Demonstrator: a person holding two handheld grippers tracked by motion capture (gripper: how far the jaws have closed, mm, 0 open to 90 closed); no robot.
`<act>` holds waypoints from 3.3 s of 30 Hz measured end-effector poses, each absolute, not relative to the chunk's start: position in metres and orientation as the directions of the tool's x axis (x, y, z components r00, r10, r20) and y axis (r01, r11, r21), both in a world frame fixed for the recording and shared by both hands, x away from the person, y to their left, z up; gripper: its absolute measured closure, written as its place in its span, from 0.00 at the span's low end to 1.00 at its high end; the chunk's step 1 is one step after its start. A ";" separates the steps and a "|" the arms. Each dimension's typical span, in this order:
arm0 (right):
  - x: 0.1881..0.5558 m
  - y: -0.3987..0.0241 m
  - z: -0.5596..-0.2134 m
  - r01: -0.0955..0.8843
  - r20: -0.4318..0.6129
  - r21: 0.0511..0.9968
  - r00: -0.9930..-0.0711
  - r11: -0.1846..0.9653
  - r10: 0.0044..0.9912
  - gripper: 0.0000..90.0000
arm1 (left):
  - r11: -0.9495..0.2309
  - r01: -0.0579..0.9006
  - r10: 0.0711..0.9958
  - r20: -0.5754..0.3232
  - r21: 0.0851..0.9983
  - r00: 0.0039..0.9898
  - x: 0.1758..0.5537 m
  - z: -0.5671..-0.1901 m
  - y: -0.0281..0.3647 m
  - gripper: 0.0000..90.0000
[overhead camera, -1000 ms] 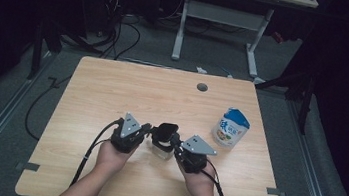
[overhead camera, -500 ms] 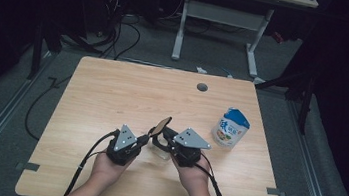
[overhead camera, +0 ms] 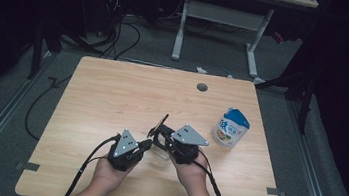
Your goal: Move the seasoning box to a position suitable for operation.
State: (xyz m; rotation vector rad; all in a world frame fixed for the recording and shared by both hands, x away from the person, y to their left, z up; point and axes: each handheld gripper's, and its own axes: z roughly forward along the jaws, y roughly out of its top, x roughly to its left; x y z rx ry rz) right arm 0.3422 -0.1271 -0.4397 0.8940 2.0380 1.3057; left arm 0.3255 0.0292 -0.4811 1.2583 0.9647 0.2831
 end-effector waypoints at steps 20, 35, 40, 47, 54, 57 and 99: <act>0.333 -0.159 -0.470 0.310 -0.063 0.902 -0.593 0.300 0.803 0.97 | 0.383 0.278 0.671 -0.472 0.881 0.572 0.337 -0.474 0.018 0.94; 0.335 -0.147 -0.484 0.323 -0.060 0.891 -0.614 0.319 0.787 0.99 | 0.436 0.240 0.692 -0.494 0.867 0.527 0.354 -0.463 0.022 0.91; 0.335 -0.148 -0.485 0.319 -0.061 0.893 -0.615 0.318 0.786 0.99 | 0.444 0.240 0.699 -0.502 0.863 0.509 0.360 -0.463 0.026 0.93; 0.334 -0.148 -0.486 0.317 -0.055 0.896 -0.616 0.312 0.786 0.99 | 0.440 0.239 0.705 -0.498 0.866 0.505 0.361 -0.464 0.026 0.93; 0.334 -0.148 -0.486 0.316 -0.060 0.895 -0.616 0.316 0.786 0.99 | 0.435 0.239 0.708 -0.494 0.868 0.505 0.362 -0.464 0.027 0.93; 0.334 -0.147 -0.486 0.316 -0.072 0.890 -0.616 0.330 0.784 0.99 | 0.434 0.236 0.712 -0.492 0.869 0.502 0.363 -0.464 0.027 0.94; 0.307 -0.285 -0.492 0.452 -0.003 0.880 -0.295 0.143 0.955 0.78 | 0.300 0.325 0.799 -0.422 0.897 0.428 0.350 -0.517 0.141 0.55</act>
